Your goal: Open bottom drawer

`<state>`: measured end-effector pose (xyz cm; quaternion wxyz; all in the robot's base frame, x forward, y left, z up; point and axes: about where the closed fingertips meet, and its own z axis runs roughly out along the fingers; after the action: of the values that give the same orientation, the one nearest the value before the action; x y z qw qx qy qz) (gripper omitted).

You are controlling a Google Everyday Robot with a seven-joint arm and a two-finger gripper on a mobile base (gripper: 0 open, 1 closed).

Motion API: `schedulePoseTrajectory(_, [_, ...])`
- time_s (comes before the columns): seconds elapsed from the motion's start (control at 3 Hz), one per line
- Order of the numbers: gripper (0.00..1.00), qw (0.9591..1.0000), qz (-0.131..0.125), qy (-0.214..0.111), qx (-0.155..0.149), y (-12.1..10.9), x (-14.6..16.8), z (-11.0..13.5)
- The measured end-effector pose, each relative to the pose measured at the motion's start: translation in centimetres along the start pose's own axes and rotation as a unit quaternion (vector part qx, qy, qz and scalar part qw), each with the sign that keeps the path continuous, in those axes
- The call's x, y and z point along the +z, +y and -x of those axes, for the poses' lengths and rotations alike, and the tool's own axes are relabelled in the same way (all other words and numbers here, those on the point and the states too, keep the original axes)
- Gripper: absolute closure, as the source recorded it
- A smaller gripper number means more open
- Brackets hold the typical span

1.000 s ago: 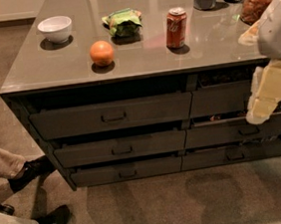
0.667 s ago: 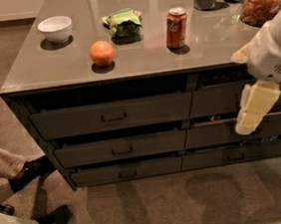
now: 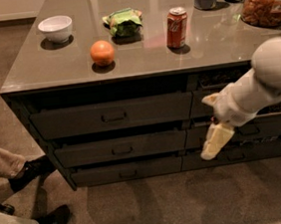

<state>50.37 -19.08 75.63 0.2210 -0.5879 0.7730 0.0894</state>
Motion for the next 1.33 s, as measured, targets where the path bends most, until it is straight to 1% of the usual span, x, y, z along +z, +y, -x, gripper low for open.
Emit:
schedulePoseTrajectory(0.33, [0.0,0.9982,0.022,-0.054,0.012,-0.1,8.2,-1.5])
schedulePoseTrajectory(0.67, [0.0,0.9924,0.057,-0.101,0.041,0.9,16.8,-3.7])
schedulePoseTrajectory(1.0, [0.0,0.9924,0.057,-0.101,0.041,0.9,16.8,-3.7])
schedulePoseTrajectory(1.33, [0.0,0.9915,0.057,-0.107,0.047,0.6,17.5,-4.1])
